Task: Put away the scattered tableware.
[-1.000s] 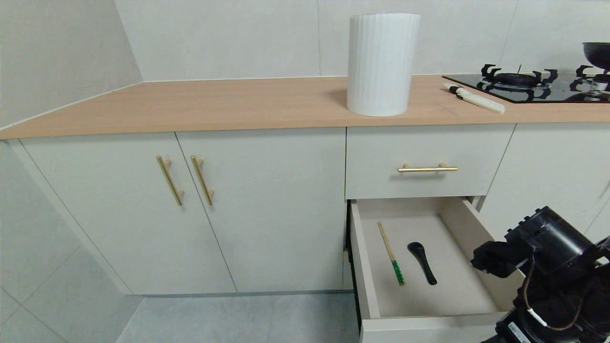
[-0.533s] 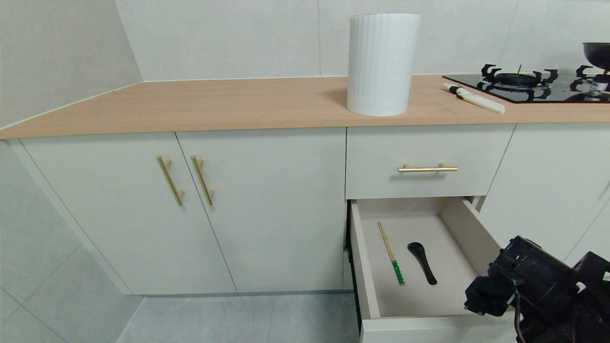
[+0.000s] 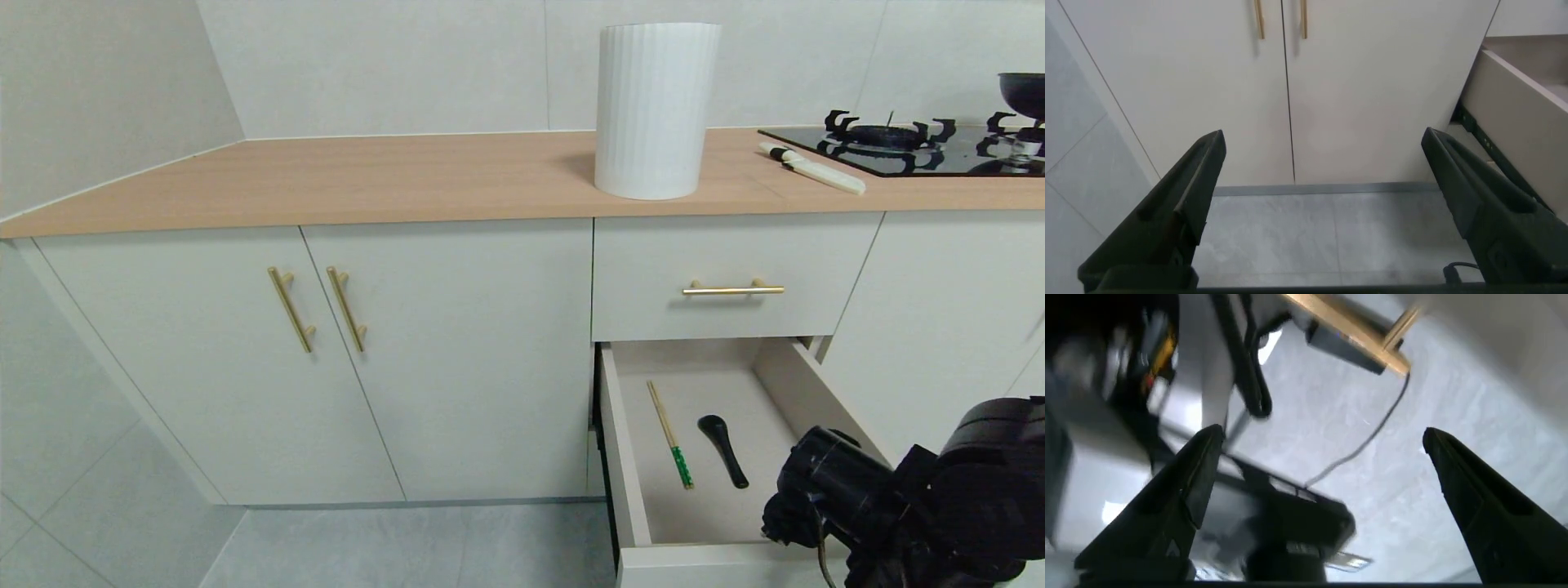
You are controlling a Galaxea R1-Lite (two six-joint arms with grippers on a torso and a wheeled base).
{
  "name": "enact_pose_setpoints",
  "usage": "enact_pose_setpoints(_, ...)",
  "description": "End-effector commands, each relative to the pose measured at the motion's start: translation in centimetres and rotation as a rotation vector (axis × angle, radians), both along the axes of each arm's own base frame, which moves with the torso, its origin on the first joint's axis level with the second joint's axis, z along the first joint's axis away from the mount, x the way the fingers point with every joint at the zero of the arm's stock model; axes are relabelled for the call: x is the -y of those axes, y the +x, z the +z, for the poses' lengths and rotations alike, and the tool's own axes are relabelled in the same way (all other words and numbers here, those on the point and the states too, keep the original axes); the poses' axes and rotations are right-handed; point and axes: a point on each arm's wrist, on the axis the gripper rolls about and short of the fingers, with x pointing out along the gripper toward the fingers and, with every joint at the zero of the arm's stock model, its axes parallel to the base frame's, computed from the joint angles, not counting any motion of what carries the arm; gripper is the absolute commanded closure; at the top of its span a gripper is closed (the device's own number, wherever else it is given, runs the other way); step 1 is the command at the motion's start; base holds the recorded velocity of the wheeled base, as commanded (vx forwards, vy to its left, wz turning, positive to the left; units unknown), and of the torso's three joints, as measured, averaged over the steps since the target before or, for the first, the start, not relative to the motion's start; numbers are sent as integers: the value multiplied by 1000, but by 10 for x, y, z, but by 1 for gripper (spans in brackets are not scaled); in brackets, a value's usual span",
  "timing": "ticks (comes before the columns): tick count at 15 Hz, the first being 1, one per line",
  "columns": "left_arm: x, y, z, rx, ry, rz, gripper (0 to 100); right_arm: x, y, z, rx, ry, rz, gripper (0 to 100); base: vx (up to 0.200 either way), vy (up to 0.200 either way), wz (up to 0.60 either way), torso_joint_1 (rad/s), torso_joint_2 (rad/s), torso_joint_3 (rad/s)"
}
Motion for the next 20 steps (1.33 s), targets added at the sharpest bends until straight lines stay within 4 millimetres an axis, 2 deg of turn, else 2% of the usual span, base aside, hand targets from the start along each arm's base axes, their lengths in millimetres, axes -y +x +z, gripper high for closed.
enact_pose_setpoints(1,0,0,0,0,0,0,0,-4,7,-8,-17,-12,-26,0,0,0,0,0,0,0)
enact_pose_setpoints(10,0,0,0,0,0,0,0,-14,37,-4,112,55,-208,0,0,0,0,0,0,0)
enact_pose_setpoints(15,0,0,0,0,0,0,0,-13,51,-4,211,93,-273,0,0,0,0,0,0,0)
enact_pose_setpoints(20,0,0,0,0,0,0,0,-6,77,-13,330,149,-350,0,0,0,0,0,0,0)
